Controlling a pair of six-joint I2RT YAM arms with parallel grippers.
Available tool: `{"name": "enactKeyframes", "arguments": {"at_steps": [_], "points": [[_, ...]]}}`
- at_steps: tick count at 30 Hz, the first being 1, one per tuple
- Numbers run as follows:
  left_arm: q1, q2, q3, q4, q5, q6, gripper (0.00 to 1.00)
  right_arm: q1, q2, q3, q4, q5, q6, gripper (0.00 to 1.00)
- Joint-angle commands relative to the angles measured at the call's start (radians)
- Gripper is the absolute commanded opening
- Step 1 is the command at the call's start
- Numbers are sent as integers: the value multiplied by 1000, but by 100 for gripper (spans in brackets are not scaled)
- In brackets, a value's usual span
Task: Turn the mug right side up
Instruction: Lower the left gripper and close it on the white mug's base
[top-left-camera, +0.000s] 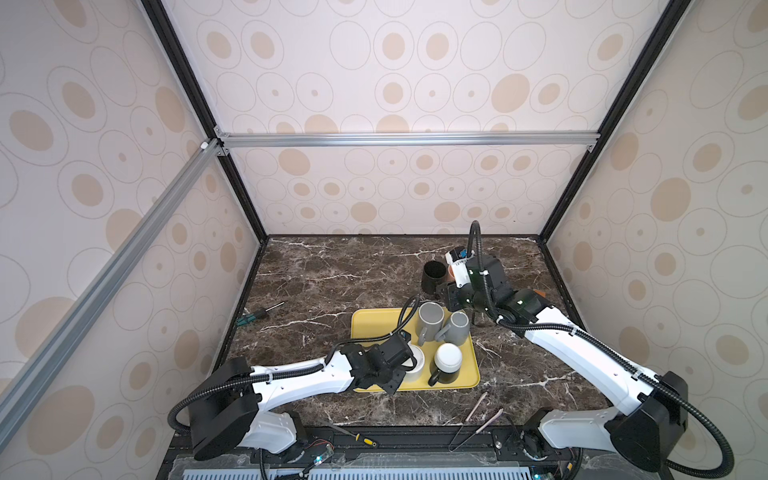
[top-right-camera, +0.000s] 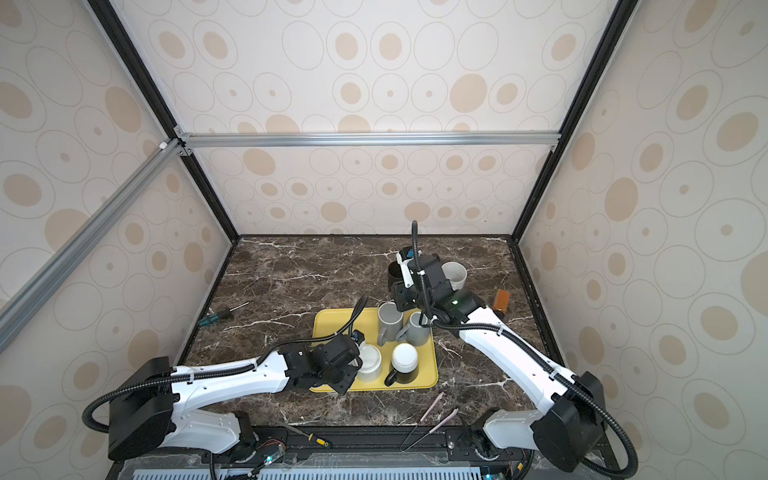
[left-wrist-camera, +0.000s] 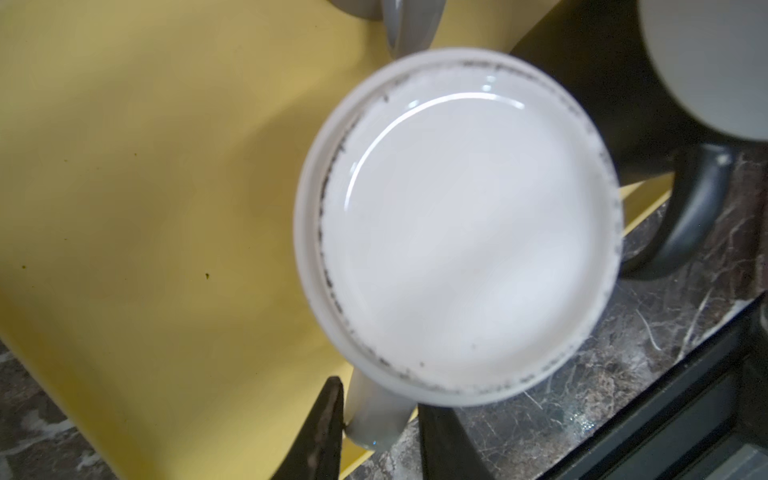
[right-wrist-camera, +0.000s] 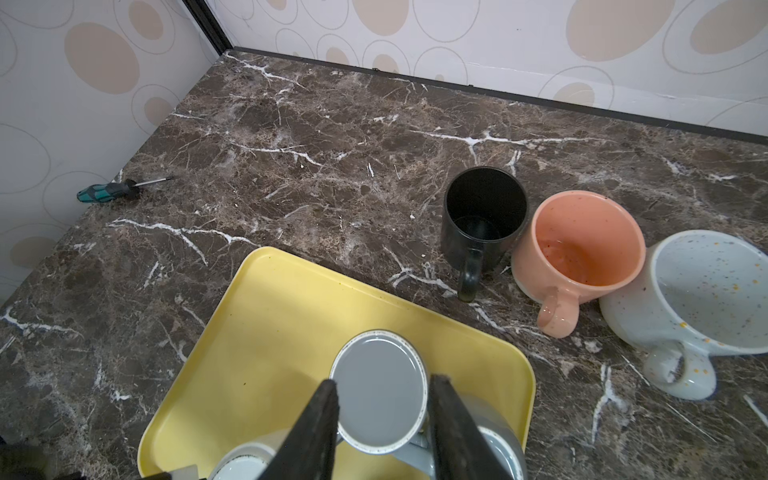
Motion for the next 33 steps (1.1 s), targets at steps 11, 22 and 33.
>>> {"name": "enactKeyframes", "arguments": {"at_steps": [11,22,33], "points": [[10,4,24,19,-5,21,30,1,-7,-17,2,14,8,39],[9,48,32,29,-15,44,30,1,-26,-25,-4,33,2,39],[10,40,32,33,-29,47,29,1,-16,-31,-2,25,9,38]]}}
